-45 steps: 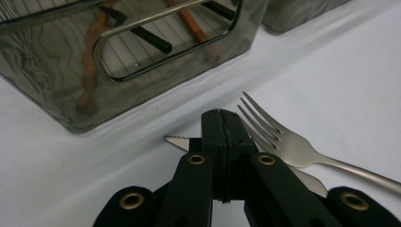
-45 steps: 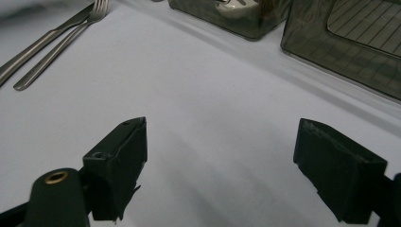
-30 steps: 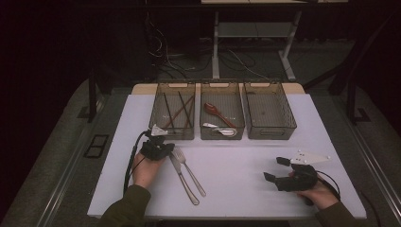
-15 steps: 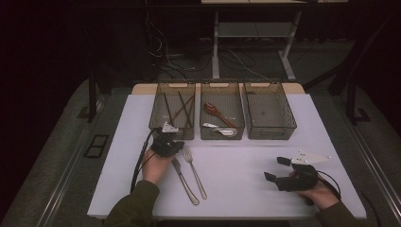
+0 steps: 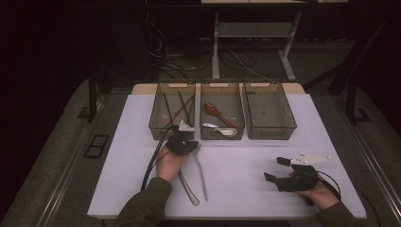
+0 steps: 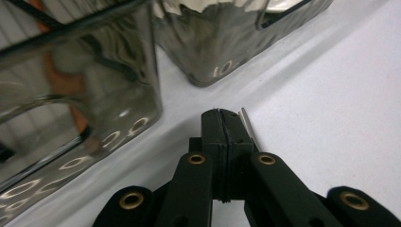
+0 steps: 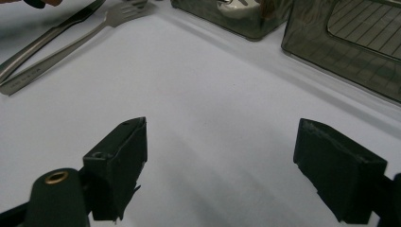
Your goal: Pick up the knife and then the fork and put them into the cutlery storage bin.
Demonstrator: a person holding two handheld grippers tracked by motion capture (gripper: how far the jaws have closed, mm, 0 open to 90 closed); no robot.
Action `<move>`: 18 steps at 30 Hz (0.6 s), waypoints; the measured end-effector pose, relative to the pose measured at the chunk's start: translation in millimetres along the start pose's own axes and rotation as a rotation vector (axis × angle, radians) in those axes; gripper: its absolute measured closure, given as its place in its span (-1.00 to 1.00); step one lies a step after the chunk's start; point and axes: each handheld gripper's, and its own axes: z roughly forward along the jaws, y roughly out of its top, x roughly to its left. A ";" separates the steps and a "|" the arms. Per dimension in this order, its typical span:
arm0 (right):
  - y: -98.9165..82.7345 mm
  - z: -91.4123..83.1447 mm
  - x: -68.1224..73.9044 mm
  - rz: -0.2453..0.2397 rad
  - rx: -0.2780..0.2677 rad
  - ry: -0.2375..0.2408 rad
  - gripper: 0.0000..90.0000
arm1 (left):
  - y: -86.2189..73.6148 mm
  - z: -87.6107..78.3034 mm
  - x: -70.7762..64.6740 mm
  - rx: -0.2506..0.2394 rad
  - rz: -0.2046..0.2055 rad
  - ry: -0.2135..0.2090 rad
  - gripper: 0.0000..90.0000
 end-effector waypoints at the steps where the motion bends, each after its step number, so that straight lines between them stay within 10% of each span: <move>1: 0.0 -0.1 0.0 -0.001 0.000 0.000 -0.60 | -0.4 0.2 -0.3 0.003 0.002 0.004 0.98; 18: -0.1 -0.2 0.9 -0.016 0.004 -0.006 -0.60 | 5.2 -18.3 -11.1 -0.047 0.002 -0.034 0.53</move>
